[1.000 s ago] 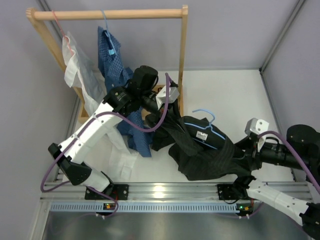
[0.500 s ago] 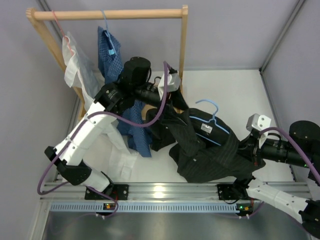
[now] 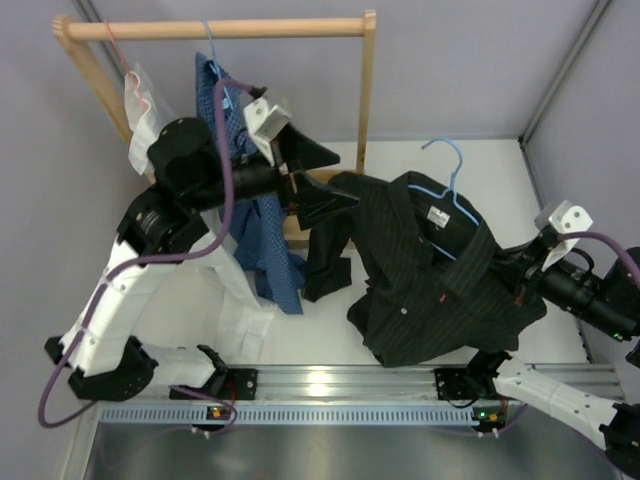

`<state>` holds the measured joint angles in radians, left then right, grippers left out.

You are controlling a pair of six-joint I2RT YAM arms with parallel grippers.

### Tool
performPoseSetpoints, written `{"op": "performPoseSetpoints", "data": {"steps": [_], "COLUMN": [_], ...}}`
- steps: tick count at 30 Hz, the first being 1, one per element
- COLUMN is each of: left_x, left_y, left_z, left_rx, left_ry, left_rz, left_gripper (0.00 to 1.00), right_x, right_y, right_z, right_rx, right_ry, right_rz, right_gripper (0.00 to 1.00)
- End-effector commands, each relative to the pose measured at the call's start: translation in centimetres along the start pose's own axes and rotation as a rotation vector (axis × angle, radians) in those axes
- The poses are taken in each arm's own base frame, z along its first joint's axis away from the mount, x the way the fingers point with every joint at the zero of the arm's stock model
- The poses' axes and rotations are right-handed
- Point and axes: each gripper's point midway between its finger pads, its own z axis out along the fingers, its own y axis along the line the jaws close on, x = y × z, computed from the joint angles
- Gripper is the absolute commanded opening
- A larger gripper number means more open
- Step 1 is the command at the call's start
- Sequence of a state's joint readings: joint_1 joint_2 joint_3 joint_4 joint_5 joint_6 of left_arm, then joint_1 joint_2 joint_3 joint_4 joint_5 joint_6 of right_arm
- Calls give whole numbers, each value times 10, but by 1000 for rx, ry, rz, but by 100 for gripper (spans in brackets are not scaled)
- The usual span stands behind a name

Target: Place the shirt on the hanger

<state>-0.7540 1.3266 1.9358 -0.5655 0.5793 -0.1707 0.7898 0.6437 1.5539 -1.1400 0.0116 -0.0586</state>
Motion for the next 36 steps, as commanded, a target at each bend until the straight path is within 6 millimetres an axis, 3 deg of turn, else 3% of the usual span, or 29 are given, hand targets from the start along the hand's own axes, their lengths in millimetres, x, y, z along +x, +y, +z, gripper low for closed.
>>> {"op": "performPoseSetpoints", "data": {"steps": [1,5,10,13,16,21,22,25,30,33,36], "left_x": [-9,31,86,111,117,119,112,120,124,125,127], "left_y": [3,26,32,46,51,50,52,56,68,77,91], "left_z": [-30,-60,-91,-109,-122,-141,-143,-149,-159,-168,-179], "left_rx": [-140,-327,-419,-520,-557,-599,-613,-635,-707,-771,-846], "left_ry": [-95,-77,-27,20,35,-34,-80,-109,-106,-112,-113], "left_rz": [-44,-82,-87,-38,26,80,95,116,132,132,125], "left_gripper": [98,98,98,98,98,98,98,98,98,98,98], "right_x": [-86,-123,-166,-194,-218,-212,-199,-180,-161,-161,-162], "right_y": [-20,-16,-19,-18,-14,-7,-3,4,8,12,21], "right_z": [-7,16,30,38,47,98,115,141,156,162,180], "right_rx": [107,79,83,68,36,10,-3,-19,15,31,65], "right_ry": [-345,-386,-444,-486,-512,-465,-426,-368,-358,-372,-363], "right_rz": [127,165,205,277,308,333,352,385,437,478,494], "right_gripper": [0,0,0,0,0,0,0,0,0,0,0]}}
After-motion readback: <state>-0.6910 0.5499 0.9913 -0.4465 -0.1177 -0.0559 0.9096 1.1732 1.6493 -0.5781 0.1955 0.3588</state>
